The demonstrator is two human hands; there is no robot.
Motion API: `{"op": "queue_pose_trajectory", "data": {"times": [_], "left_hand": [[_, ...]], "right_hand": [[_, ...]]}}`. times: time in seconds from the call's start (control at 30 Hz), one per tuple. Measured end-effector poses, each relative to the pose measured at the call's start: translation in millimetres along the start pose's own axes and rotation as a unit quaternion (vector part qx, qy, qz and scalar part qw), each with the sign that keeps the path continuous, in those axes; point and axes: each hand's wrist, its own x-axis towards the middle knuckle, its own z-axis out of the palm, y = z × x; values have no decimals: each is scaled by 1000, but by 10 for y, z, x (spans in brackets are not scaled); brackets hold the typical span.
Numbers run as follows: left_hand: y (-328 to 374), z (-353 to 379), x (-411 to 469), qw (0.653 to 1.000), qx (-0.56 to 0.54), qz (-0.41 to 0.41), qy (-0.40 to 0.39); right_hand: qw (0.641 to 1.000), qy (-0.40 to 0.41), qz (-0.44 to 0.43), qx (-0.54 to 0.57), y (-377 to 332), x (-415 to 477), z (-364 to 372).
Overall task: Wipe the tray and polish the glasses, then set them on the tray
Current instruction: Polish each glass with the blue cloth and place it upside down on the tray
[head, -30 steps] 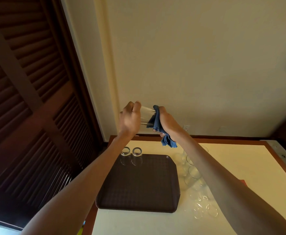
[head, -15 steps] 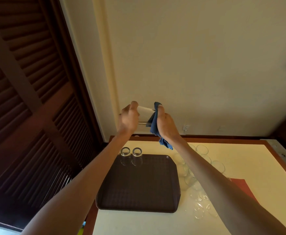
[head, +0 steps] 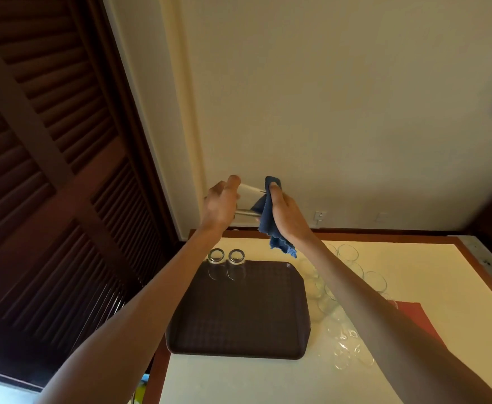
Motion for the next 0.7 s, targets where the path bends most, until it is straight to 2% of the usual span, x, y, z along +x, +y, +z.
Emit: {"op": "queue_pose_trajectory", "data": {"times": [0.1,0.2,0.3,0.43,0.57,0.7], "left_hand": [[-136,0,-70,999,-23,-3,27],[-246,-32,-111,996,-88,6,30],[-336,-143,-134,992,-122,24,30],[-629,-192,-191,999,-21,32,35],[-1030,-116,-309,993,105,28,53],[-1485,6,-448,983,180,22,23]], "right_hand": [[997,-33,-12,70,153,-55,-19],[960,-56,107,254,221,-46,-97],[925,-33,210,314,367,-85,-235],[908,36,281,309,783,-154,-270],[890,25,302,340,1080,-323,-248],[875,8,335,350,1435,-469,-142]]}}
